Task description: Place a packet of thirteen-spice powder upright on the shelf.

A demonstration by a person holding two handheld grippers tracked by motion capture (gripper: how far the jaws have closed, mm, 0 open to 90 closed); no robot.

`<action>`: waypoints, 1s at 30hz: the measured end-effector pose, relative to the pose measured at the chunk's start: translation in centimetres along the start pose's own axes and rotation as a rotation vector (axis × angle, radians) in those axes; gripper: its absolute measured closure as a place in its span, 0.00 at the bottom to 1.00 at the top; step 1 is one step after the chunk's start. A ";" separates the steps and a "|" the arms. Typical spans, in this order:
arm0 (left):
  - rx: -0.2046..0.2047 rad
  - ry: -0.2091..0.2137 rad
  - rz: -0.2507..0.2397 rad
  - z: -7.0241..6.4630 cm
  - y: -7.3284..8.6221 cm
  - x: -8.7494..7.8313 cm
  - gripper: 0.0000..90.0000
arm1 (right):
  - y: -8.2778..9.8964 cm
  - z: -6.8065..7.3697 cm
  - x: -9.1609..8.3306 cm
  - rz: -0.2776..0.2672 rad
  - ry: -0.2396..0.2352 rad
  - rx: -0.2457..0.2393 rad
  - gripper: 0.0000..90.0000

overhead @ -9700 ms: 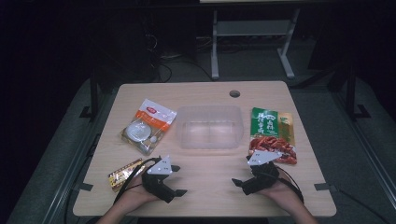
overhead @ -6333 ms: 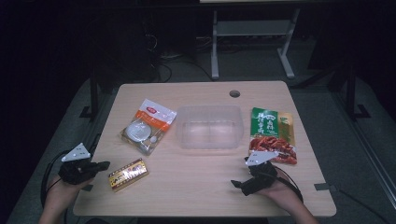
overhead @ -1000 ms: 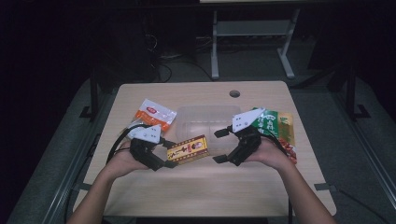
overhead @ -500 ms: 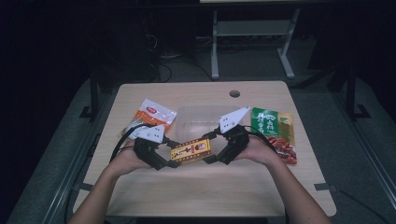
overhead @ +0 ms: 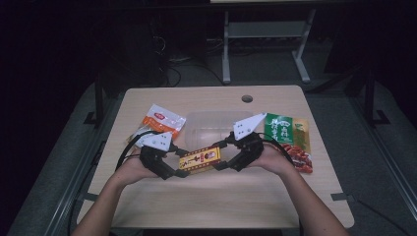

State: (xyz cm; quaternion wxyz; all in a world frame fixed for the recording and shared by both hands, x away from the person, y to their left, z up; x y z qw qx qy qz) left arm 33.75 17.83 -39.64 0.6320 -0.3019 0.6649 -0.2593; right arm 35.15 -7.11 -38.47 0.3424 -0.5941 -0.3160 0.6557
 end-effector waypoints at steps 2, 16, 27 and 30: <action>0.009 0.000 0.001 0.0 0.0 0.1 0.35 | -0.1 0.1 -0.1 0.003 0.009 -0.009 0.35; -0.007 0.019 0.069 -0.3 0.4 1.7 0.35 | -0.3 0.8 0.2 0.045 0.017 -0.010 0.36; -0.023 0.028 0.086 -0.5 0.1 3.0 0.34 | -0.8 1.2 -0.2 0.025 0.019 -0.009 0.36; -0.038 0.013 0.086 -0.5 0.1 2.8 0.24 | -0.8 1.3 -0.3 0.023 0.023 -0.023 0.36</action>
Point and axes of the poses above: each handheld gripper's, and its own axes: x roughly forward along the jaws, y roughly out of its underside, z roughly to its left, the point moved 3 cm from there along x, roughly forward along the jaws, and after that the axes turned 7 degrees about z, right-handed, at the moved point
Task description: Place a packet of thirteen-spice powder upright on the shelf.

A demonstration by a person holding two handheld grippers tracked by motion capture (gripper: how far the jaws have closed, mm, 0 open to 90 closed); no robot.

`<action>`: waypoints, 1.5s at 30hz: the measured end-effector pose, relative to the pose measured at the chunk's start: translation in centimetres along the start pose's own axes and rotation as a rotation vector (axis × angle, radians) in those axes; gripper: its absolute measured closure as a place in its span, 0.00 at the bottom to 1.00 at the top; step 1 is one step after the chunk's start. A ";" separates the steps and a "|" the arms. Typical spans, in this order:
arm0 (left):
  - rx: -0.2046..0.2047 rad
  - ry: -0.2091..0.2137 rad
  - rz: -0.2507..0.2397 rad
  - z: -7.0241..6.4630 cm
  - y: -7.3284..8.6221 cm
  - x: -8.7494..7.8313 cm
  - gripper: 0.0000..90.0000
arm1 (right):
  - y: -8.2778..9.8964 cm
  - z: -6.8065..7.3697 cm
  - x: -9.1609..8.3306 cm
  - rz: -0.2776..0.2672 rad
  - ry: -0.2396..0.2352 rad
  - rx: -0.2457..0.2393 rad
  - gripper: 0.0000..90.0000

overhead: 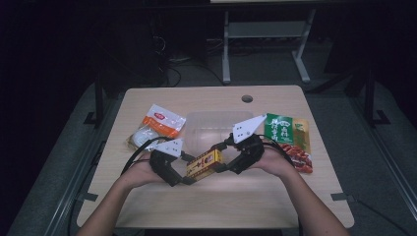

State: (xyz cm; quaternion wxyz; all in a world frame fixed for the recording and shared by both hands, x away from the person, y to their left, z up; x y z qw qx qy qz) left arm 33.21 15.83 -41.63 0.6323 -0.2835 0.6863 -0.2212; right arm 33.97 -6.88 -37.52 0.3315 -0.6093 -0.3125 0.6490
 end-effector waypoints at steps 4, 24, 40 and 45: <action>-0.022 -0.032 -0.013 -0.1 0.5 -0.7 0.19 | 0.1 0.2 0.0 0.016 0.010 -0.004 0.36; -0.182 -0.171 0.000 -2.5 6.1 -1.7 0.15 | -0.6 -0.9 -2.9 0.048 0.137 0.012 0.36; -0.195 -0.151 0.024 -3.6 7.5 -0.6 0.15 | -4.1 -5.5 -3.0 0.123 0.203 -0.014 0.36; -0.197 -0.145 0.012 -3.6 7.5 -0.7 0.15 | -4.8 -7.2 -2.5 0.149 0.227 -0.011 0.36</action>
Point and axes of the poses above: each handheld gripper's, and its own axes: x roughly forward along the jaws, y roughly out of its underside, z roughly to its left, the point moved 3 cm from there along x, roughly forward along the jaws, and after that the axes turned 7 degrees about z, right-handed, at the moved point
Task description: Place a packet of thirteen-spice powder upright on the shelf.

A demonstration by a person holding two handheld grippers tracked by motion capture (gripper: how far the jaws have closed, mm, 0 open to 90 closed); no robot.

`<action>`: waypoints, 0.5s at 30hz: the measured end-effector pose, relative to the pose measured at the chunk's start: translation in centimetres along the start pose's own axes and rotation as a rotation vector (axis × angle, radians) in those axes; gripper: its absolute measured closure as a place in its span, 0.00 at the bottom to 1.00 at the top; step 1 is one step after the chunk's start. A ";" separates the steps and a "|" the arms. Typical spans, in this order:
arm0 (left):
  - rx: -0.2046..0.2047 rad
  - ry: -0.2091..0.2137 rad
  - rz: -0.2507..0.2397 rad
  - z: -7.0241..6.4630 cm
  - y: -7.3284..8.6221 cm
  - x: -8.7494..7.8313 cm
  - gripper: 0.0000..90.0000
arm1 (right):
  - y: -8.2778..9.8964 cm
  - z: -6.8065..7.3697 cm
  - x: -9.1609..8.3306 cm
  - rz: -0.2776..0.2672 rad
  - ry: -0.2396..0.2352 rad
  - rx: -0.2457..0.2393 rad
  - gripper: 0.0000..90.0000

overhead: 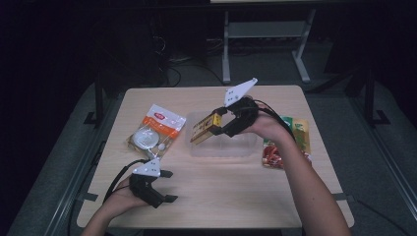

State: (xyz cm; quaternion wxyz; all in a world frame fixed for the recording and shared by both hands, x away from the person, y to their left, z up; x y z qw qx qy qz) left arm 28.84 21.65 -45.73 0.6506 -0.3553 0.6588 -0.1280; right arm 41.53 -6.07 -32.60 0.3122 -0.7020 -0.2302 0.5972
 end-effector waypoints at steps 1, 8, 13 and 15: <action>0.000 0.000 0.000 0.0 0.0 0.0 0.15 | 0.0 0.0 0.0 0.000 0.000 0.000 0.36; -0.004 0.009 -0.003 0.0 0.0 0.1 0.15 | -1.0 -1.7 1.3 0.029 0.023 -0.026 0.36; -0.001 0.013 0.005 0.0 0.1 0.2 0.15 | -1.1 -2.3 2.0 0.030 0.025 -0.017 0.35; -0.002 0.015 0.008 0.0 0.1 0.3 0.15 | -1.0 -2.5 2.3 0.037 0.029 -0.014 0.35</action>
Point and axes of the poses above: each handheld gripper's, and its own axes: x roughly forward along the jaws, y roughly out of its underside, z roughly to its left, the point moved 3 cm from there along x, roughly forward along the jaws, and after that the axes turned 7 degrees about z, right-handed, at the moved point
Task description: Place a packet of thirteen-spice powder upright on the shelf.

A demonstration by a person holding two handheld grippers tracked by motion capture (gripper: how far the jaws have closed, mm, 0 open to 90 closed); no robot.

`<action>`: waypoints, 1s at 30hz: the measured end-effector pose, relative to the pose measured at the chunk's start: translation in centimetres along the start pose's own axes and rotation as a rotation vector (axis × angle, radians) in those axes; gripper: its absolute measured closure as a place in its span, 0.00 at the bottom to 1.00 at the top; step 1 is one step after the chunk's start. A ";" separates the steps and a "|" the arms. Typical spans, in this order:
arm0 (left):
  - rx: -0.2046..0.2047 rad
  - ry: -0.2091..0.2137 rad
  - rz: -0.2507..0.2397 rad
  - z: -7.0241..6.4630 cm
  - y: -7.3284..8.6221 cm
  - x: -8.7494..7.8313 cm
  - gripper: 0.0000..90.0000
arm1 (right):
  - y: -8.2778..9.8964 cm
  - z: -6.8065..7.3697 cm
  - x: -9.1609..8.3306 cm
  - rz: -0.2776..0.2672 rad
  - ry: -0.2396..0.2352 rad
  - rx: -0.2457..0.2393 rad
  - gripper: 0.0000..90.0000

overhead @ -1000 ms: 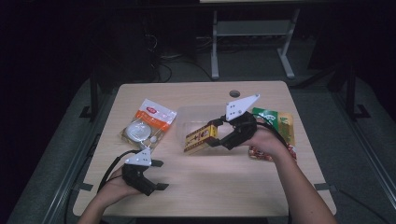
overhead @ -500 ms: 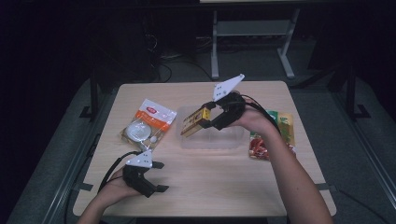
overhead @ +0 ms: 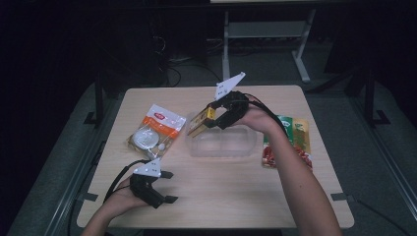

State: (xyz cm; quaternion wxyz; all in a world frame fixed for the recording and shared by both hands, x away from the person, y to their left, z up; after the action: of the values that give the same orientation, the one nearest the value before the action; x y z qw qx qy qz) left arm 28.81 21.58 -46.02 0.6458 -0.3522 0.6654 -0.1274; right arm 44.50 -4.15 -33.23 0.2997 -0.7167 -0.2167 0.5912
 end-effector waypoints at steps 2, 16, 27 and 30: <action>-0.002 0.002 -0.002 0.0 0.0 0.0 0.15 | 0.1 -0.2 0.4 0.014 -0.003 0.008 0.35; -0.004 0.001 0.005 -0.1 0.0 0.2 0.15 | -0.1 -1.2 2.5 0.052 -0.009 0.005 0.35; -0.001 0.007 0.003 -0.1 0.0 0.2 0.15 | -0.4 -1.4 4.0 0.062 -0.017 0.000 0.35; 0.001 0.009 0.002 -0.1 -0.1 0.1 0.15 | -0.5 -1.4 4.4 0.058 -0.019 0.002 0.35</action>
State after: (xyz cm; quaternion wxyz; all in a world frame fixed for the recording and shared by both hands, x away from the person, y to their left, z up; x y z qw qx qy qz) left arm 28.71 21.41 -46.07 0.6429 -0.3508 0.6686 -0.1286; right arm 46.81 -1.08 -35.84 0.2809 -0.7168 -0.1982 0.6067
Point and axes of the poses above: each handheld gripper's, and its own axes: x roughly forward along the jaws, y roughly out of its underside, z roughly to its left, the point moved 3 cm from there along x, roughly forward along the jaws, and after that the axes turned 7 degrees about z, right-handed, at the moved point
